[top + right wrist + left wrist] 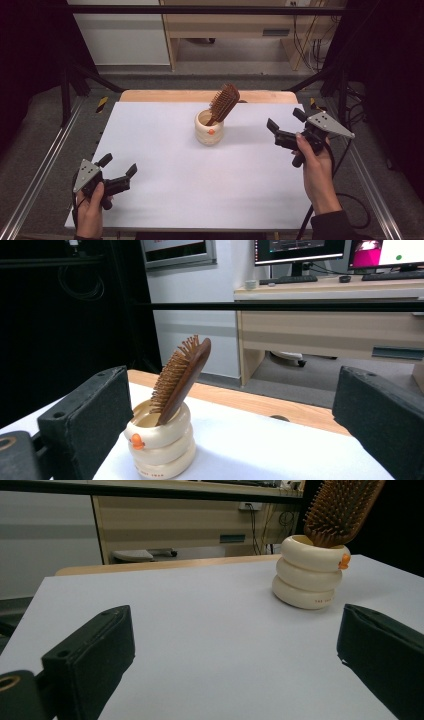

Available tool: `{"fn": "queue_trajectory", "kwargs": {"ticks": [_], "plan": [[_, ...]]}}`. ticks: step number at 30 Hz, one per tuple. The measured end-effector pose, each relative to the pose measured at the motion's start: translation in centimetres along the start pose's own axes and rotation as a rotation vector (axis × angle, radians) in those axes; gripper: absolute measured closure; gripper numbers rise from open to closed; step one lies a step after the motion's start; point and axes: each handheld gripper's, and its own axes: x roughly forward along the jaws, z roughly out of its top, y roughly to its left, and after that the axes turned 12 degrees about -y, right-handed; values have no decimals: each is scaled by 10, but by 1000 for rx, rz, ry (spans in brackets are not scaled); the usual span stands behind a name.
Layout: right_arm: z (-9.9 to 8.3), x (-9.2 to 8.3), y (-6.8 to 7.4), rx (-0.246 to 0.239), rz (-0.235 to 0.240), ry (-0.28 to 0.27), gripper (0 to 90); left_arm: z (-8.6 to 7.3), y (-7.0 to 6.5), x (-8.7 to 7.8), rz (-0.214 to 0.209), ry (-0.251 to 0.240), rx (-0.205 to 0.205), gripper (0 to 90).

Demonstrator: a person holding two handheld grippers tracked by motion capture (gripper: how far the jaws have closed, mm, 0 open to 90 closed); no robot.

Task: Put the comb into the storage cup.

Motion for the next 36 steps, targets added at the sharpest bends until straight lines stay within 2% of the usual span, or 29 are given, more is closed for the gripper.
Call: {"fn": "queue_trajectory", "kwargs": {"ticks": [23,29,36], "plan": [[-12,-35,-21,-8,-47,2,26,1,-1,-1,0,-7,2,21],[-18,-45,-27,12,-65,-5,26,2,1,-7,4,-10,1,22],[-23,-55,-32,9,-77,-4,28,3,4,-13,3,-19,-7,21]]}}
